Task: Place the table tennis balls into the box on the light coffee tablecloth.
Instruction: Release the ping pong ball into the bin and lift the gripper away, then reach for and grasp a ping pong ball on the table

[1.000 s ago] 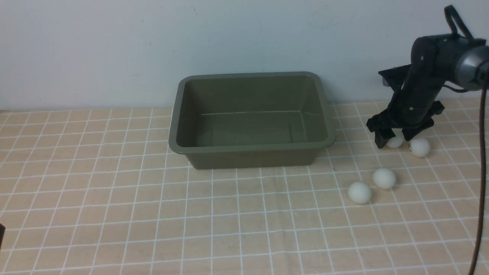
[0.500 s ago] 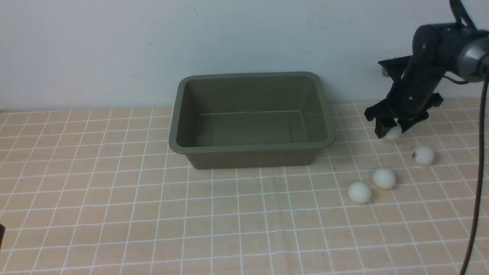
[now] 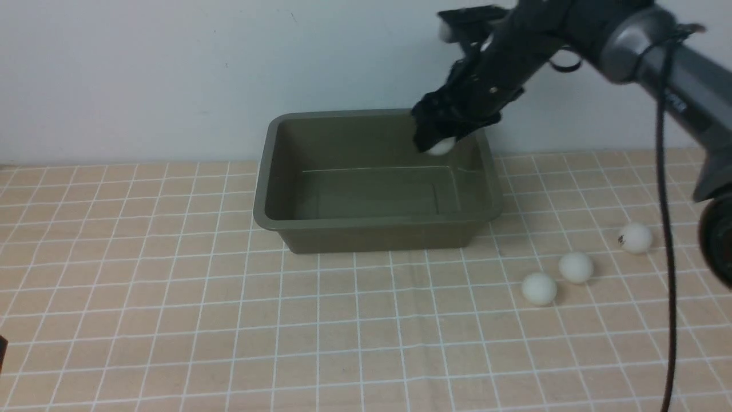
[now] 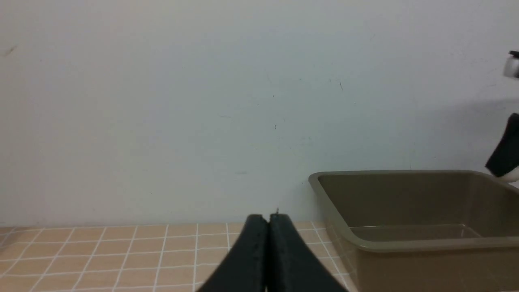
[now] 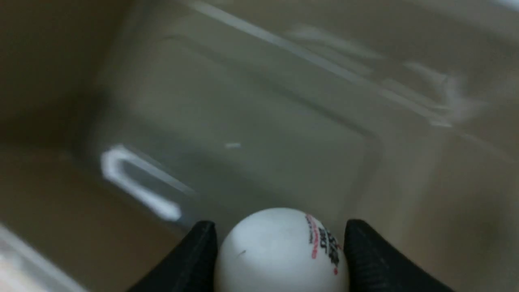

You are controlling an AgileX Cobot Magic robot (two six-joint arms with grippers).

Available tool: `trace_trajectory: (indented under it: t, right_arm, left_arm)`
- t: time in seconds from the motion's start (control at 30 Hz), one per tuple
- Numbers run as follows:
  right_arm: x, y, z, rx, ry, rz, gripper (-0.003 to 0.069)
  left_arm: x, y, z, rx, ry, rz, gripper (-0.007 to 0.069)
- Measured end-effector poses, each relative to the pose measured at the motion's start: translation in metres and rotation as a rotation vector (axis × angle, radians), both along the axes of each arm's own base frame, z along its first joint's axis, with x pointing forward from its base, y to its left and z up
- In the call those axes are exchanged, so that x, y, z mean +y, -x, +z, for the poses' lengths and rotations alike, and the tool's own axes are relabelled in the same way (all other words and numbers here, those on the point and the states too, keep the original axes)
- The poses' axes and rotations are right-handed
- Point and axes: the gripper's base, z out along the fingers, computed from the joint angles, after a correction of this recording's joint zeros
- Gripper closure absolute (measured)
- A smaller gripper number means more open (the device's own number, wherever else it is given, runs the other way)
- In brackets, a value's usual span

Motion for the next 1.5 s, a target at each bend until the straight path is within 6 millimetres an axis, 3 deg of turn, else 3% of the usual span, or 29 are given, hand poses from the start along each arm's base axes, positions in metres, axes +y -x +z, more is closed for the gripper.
trace_trajectory:
  t: [0.03,0.13,0.27,0.57,0.67,0.77,0.8,0.83,0.9,0.93,1.0,1.03,1.07,1.1,1.27,1.5]
  right_arm:
    - [0.013,0.004,-0.006,0.005,0.021,0.032,0.0293]
    - [0.024,0.007,-0.020,0.014,0.070,0.060,0.0293]
    - [0.025,0.005,-0.030,0.025,0.098,0.056,0.0277]
    - [0.019,0.003,-0.030,0.018,0.122,0.033,0.0147]
    - [0.009,0.002,-0.015,-0.005,0.130,-0.012,0.0132]
    - [-0.014,0.008,0.018,-0.061,0.149,-0.067,0.0130]
    - [-0.030,0.012,0.036,-0.087,0.150,-0.099,0.0130]
    - [-0.030,0.013,0.040,-0.095,0.149,-0.100,0.0130]
    - [-0.067,0.024,0.069,-0.123,0.146,-0.173,0.0130]
    - [-0.076,0.025,0.070,-0.116,0.150,-0.191,0.0130]
    - [-0.114,0.036,0.080,-0.095,0.157,-0.274,0.0130]
    - [-0.117,0.037,0.079,-0.092,0.160,-0.281,0.0130]
    - [-0.141,0.043,0.075,-0.054,0.173,-0.336,0.0129]
    - [-0.150,0.046,0.074,-0.041,0.178,-0.355,0.0129]
    - [-0.197,0.060,0.027,0.153,0.177,-0.461,0.0129]
    - [-0.199,0.055,-0.007,0.193,0.162,-0.451,0.0129]
  left_arm:
    - [0.000,0.000,0.000,0.000,0.000,0.000,0.0689]
    - [0.000,0.000,0.000,0.000,0.000,0.000,0.0689]
    - [0.000,0.000,0.000,0.000,0.000,0.000,0.0689]
    - [0.000,0.000,0.000,0.000,0.000,0.000,0.0689]
    - [0.000,0.000,0.000,0.000,0.000,0.000,0.0689]
    - [0.000,0.000,0.000,0.000,0.000,0.000,0.0689]
    - [0.000,0.000,0.000,0.000,0.000,0.000,0.0689]
    - [0.000,0.000,0.000,0.000,0.000,0.000,0.0689]
    - [0.000,0.000,0.000,0.000,0.000,0.000,0.0689]
    - [0.000,0.000,0.000,0.000,0.000,0.000,0.0689]
    - [0.000,0.000,0.000,0.000,0.000,0.000,0.0689]
    - [0.000,0.000,0.000,0.000,0.000,0.000,0.0689]
    - [0.000,0.000,0.000,0.000,0.000,0.000,0.0689]
    - [0.000,0.000,0.000,0.000,0.000,0.000,0.0689]
    - [0.000,0.000,0.000,0.000,0.000,0.000,0.0689]
    - [0.000,0.000,0.000,0.000,0.000,0.000,0.0689]
